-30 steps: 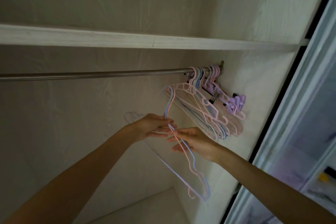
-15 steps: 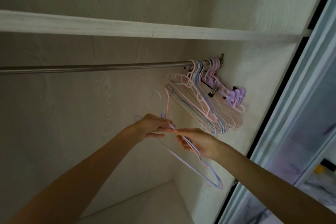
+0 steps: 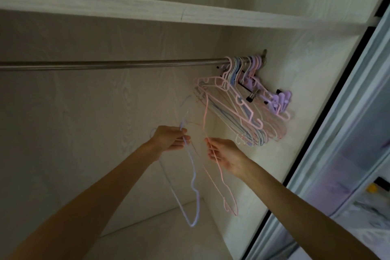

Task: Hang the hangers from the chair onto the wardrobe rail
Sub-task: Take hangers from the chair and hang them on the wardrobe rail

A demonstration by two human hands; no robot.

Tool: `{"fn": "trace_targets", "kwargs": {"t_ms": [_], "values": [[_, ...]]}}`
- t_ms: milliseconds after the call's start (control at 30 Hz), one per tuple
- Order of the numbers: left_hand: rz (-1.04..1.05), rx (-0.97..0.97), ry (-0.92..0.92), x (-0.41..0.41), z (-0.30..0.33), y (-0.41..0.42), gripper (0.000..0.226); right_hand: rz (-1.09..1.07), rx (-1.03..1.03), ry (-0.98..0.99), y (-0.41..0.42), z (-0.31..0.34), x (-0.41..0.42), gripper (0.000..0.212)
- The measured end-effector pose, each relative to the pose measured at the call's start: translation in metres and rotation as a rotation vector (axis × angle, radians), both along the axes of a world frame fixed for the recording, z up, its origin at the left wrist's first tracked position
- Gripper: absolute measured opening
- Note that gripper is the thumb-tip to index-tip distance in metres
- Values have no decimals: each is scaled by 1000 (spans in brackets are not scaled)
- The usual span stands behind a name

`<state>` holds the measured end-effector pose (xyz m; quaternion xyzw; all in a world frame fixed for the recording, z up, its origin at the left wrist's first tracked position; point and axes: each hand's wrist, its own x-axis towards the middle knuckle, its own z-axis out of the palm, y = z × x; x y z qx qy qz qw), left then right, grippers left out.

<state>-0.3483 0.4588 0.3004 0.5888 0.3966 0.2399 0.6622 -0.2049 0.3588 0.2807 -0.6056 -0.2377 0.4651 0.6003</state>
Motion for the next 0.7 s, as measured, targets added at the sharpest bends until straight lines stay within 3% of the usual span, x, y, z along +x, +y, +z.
{"fn": "trace_targets", "kwargs": {"t_ms": [133, 233, 333, 467, 567, 700], "values": [[70, 3, -3, -36, 7, 22, 23, -113, -8, -148, -5, 2, 38, 28], [124, -15, -48, -63, 10, 39, 19, -14, 0, -156, -15, 0, 49, 23], [127, -25, -34, -69, 6, 42, 22, 53, -25, -379, -20, 4, 35, 18], [161, -50, -18, -55, 3, 35, 20, -61, 9, -704, 5, 26, 28, 13], [176, -44, -20, -44, 8, 32, 18, -177, 110, -860, 35, 49, 30, 15], [182, -43, -42, -31, 25, 32, 17, -212, 81, -1023, 74, 74, 32, 18]]}}
